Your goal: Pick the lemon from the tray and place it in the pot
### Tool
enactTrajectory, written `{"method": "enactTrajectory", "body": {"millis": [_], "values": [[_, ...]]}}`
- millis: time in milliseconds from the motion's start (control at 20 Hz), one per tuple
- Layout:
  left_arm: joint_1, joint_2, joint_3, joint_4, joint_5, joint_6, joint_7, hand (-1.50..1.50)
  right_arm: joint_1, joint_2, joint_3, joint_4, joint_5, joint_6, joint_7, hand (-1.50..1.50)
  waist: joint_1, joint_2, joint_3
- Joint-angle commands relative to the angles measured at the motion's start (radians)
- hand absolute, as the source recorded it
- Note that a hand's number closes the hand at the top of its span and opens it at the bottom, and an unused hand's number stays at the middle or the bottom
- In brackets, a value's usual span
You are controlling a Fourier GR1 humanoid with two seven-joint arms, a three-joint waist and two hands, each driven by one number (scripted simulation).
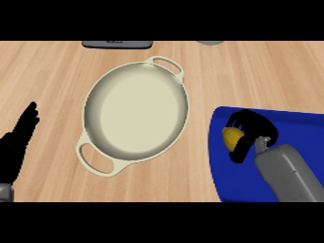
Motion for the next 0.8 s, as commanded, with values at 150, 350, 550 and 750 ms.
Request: {"method": "enactTrajectory", "body": {"millis": [150, 350, 550, 750], "values": [[-0.054, -0.021, -0.075, -0.001, -0.018, -0.037, 0.002, 0.0, -0.221, 0.258, 0.322, -0.059, 0.104, -0.108, 0.188, 1.5, 0.14, 0.008, -0.002], [-0.088, -0.012, -0.071, 0.018, -0.023, -0.041, 0.011, 0.0, -0.378, 0.262, 0.436, -0.057, 0.173, -0.21, 0.356, 1.5, 0.145, 0.005, -0.003], [-0.092, 0.002, -0.062, 0.036, -0.018, -0.053, 0.023, 0.0, -0.512, 0.263, 0.519, -0.083, 0.269, -0.285, 0.502, 1.5, 0.132, -0.011, -0.004], [-0.091, -0.022, -0.079, 0.034, -0.031, -0.036, 0.028, 0.0, -0.659, 0.264, 0.537, -0.055, 0.353, -0.313, 0.608, 1.5, 0.124, -0.011, -0.003]]}}
